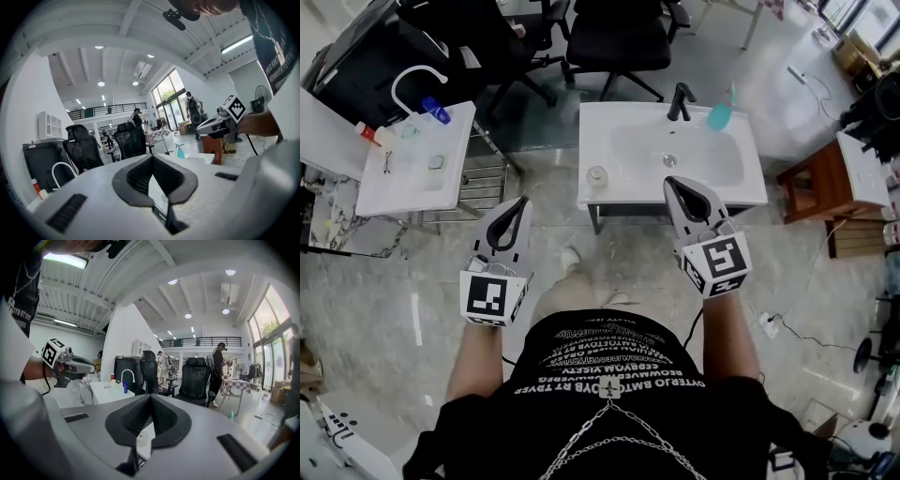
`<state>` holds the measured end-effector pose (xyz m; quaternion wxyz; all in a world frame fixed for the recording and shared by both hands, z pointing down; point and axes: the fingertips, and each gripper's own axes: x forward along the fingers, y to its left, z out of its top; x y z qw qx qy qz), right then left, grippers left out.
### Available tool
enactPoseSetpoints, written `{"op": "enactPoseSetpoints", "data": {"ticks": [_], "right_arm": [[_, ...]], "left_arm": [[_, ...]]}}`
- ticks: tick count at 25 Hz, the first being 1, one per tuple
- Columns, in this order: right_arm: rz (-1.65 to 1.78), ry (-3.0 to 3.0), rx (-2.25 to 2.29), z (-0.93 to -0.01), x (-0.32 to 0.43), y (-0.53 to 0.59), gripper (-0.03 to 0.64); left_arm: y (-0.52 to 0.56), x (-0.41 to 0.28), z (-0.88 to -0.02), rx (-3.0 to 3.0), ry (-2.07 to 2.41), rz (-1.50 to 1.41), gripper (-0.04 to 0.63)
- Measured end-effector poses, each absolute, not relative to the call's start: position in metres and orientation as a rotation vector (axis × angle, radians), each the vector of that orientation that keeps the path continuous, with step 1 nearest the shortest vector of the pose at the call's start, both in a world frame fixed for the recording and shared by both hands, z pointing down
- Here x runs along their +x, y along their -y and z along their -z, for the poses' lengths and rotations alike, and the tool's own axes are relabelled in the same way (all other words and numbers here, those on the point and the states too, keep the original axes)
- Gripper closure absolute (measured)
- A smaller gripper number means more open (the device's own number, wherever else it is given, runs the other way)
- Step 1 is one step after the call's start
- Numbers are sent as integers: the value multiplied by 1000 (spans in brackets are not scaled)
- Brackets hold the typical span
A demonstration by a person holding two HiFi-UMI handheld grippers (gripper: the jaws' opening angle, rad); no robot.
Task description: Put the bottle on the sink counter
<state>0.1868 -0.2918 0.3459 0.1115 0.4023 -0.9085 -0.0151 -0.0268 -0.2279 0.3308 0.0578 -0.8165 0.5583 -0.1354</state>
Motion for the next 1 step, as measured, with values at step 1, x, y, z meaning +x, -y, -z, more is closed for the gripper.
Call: {"op": "enactPoseSetpoints", "data": {"ticks": [1], "right_arm": [[43,2665,1179,-346,187,290,623]], "left_arm": [[227,-26,-329,-2477,-1688,409,589]]}}
